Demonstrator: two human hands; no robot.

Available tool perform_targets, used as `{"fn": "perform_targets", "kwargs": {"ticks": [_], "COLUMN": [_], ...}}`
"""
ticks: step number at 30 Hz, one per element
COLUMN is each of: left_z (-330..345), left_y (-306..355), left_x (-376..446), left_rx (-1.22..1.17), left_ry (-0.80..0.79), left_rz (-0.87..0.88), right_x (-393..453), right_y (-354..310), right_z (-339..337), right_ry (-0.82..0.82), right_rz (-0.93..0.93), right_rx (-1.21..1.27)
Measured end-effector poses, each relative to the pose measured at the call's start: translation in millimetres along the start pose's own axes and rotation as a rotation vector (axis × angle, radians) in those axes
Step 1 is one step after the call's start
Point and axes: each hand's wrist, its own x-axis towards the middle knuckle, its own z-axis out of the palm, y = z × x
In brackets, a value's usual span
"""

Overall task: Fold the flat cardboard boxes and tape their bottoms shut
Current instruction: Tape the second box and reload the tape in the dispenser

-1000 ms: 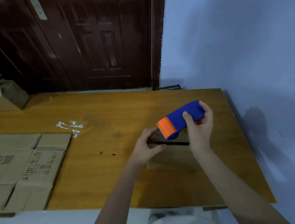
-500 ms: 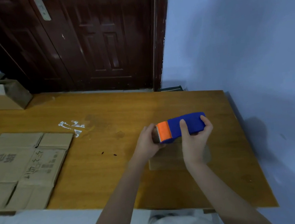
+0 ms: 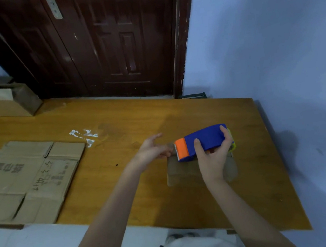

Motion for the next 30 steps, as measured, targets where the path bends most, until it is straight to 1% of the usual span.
{"fn": "perform_targets", "kwargs": {"ticks": [3,5,8,11,15,20,21,25,27,28,30], "left_z": [3.5,4.3,3.6,5.4,10.6,18.6,18.7,24.6,30.7,33.7,39.0], "left_y": [4.4,3.2,-3.2,-6.3,-11.4,-14.3,-16.4,-25.5,-28.5,-30.0,-33.3], "left_x": [-3.9,-4.6,-10.9,-17.5,-21.5,-22.1,-20.9,-19.8,-21.4,-22.2,-23.8], "left_rx": [-0.001,-0.059,-0.141,-0.143,-0.109,-0.215,-0.192,0.032,0.114,0.129,0.087], "left_ry": [0.073,0.112,0.116,0.121,0.205,0.319,0.343,0.48,0.53,0.55,0.575], "left_rz": [-0.03,-0.049,-0.039,-0.041,-0.049,-0.134,-0.123,0.038,0.082,0.093,0.109], "right_x": [2.0,2.9,2.7,2.2,0.1,-1.5,-1.8,-0.5,-1.9,-3.6,-7.5], "right_y": [-0.5,0.4,0.8,1.5,4.2,5.8,5.3,1.1,-0.2,-0.9,-1.1], "right_z": [2.0,1.4,0.0,-0.3,0.2,2.4,3.1,3.5,3.6,4.1,5.6], "right_ry": [0.02,0.025,0.017,0.007,-0.006,-0.031,-0.03,-0.012,-0.011,-0.011,-0.009], "right_rz": [-0.005,0.005,0.008,-0.001,-0.005,-0.005,-0.007,0.001,-0.01,-0.021,-0.056], "right_rx": [0.004,0.013,0.012,-0.004,-0.024,-0.037,-0.043,-0.046,-0.066,-0.085,-0.139]}}
